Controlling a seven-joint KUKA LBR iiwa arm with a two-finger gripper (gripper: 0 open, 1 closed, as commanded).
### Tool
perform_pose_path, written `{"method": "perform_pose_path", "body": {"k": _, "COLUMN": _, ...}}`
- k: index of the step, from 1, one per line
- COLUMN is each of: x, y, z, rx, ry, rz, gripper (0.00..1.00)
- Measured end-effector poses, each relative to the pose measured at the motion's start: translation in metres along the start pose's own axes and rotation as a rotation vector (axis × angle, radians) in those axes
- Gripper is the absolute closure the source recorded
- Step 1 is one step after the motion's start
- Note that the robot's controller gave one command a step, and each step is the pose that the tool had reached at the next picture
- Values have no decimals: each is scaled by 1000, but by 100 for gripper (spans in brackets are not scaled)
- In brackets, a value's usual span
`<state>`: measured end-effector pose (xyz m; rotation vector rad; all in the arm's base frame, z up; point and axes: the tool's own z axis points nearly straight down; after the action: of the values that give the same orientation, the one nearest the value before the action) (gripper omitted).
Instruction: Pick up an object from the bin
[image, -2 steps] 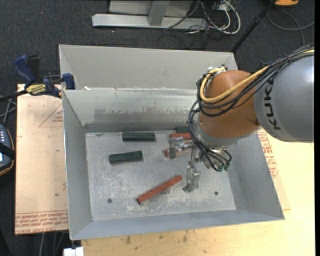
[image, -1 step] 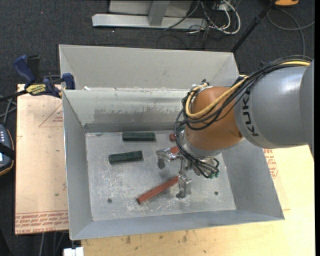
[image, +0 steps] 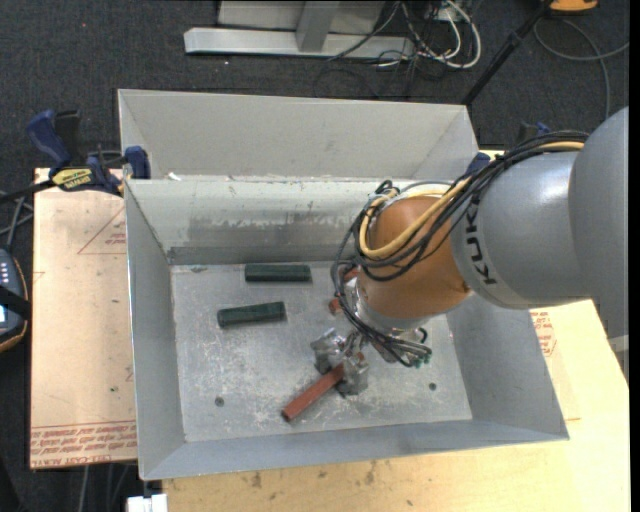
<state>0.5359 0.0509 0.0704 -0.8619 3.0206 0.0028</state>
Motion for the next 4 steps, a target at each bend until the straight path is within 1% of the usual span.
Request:
{"method": "perform_pose_path", "body": {"k": 1, "x": 0, "y": 0, "z": 0, "rx": 0, "ry": 0, "rz": 0, "gripper": 100}}
{"method": "perform_pose_path", "body": {"k": 2, "x": -6, "y": -1, "z": -126, "rx": 1, "ry": -2, "rz": 26, "gripper": 100}}
{"method": "perform_pose_path", "body": {"k": 4, "x": -5, "y": -1, "z": -126, "rx": 1, "ry": -2, "rz": 26, "gripper": 100}}
